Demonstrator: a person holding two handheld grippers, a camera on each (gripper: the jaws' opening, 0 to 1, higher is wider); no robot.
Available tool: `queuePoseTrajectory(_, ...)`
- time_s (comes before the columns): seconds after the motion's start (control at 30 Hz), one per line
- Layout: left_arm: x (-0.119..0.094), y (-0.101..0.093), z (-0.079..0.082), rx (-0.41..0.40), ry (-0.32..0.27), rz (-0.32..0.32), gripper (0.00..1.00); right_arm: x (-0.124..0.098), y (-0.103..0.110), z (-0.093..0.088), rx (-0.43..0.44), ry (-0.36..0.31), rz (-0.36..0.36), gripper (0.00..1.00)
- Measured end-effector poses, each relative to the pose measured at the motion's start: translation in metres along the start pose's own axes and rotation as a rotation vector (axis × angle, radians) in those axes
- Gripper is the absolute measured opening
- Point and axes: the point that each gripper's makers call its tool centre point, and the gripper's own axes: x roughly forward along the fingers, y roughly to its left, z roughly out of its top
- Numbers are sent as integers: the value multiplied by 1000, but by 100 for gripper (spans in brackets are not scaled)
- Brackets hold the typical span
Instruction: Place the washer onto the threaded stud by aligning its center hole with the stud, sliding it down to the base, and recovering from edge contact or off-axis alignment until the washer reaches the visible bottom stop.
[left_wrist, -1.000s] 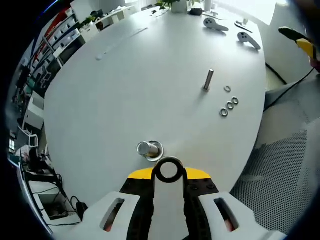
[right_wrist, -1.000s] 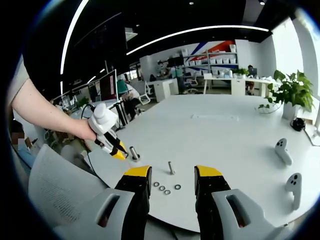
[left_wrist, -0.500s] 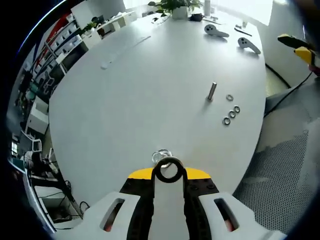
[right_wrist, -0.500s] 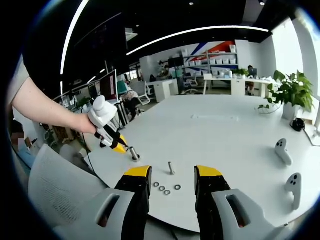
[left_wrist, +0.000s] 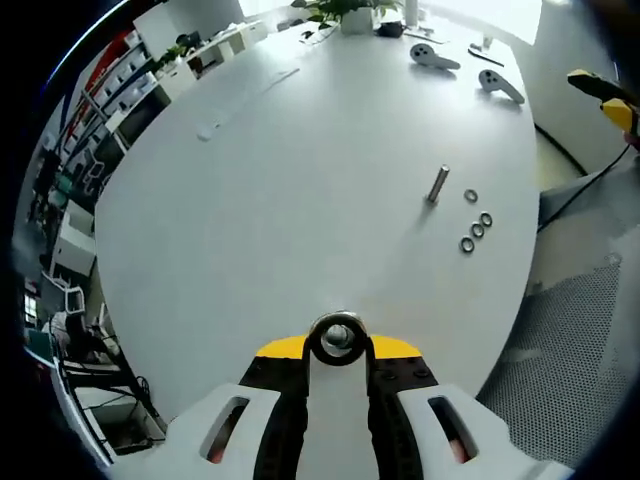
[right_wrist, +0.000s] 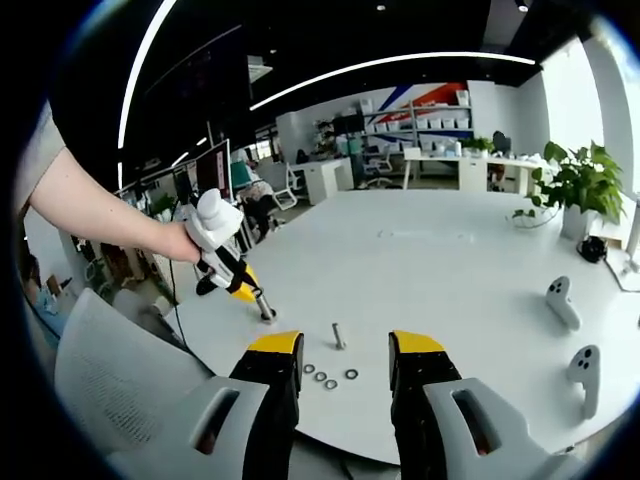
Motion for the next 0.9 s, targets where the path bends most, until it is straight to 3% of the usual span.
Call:
queuePoseTrajectory(0.37, 8, 4, -2, 10, 10, -16, 19, 1, -1, -1, -6, 11, -8, 36)
queuePoseTrajectory(0.9, 24, -10, -9, 20, 46, -50, 19, 1, -5, -5, -7, 31, -25, 36)
